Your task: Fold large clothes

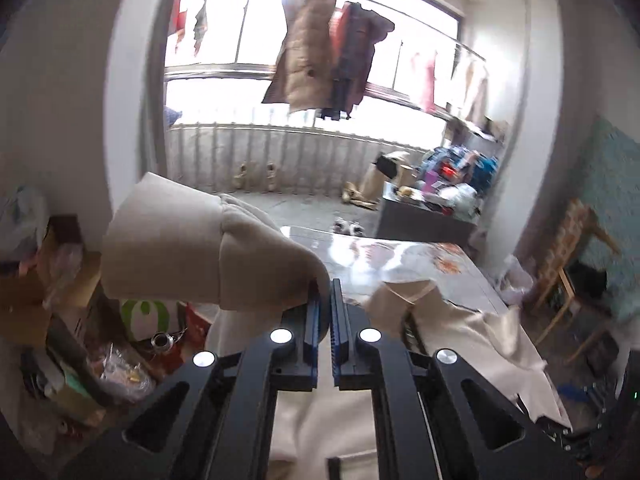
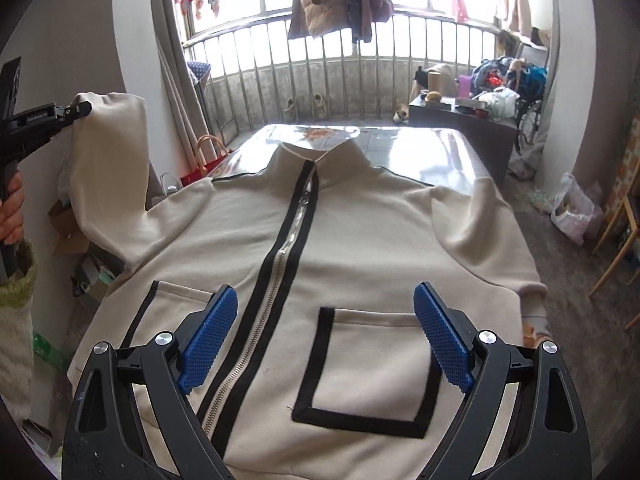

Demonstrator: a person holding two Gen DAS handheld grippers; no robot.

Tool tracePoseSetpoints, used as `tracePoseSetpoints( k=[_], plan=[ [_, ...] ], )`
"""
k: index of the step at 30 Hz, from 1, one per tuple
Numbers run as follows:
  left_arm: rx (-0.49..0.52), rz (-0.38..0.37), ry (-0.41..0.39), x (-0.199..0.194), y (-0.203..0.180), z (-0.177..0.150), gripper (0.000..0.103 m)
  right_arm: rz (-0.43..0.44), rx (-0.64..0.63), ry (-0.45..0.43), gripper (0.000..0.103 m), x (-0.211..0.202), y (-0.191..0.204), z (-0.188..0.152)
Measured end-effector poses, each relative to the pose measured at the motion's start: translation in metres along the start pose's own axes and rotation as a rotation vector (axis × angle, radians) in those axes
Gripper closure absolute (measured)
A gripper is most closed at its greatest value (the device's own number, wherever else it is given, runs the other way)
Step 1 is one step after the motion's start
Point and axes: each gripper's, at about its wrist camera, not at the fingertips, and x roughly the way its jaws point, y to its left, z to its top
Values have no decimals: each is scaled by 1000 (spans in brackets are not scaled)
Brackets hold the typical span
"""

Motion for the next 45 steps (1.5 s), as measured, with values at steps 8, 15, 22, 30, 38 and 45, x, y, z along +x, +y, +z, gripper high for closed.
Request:
tracePoseSetpoints(
  k=[8, 15, 22, 30, 38, 45],
  plan=[
    [83, -194, 385, 54, -101, -136, 61, -19, 180, 29, 17, -31, -65, -36],
    [33, -276, 370, 18, -94, -167, 46, 42, 332, 54, 17, -32, -103, -43],
    [-7, -69, 358, 33, -47, -153, 46, 313, 452, 196, 18, 38, -76, -8],
    [3, 73, 436, 63, -13, -178, 48, 307, 468, 378, 43, 126, -56, 7],
    [-57, 79, 419, 69, 9, -183, 70, 211, 281, 493, 56, 162, -36, 20],
    [-134, 90, 403, 72, 26, -186, 82, 90, 90, 500, 96, 163, -13, 21]
  ],
)
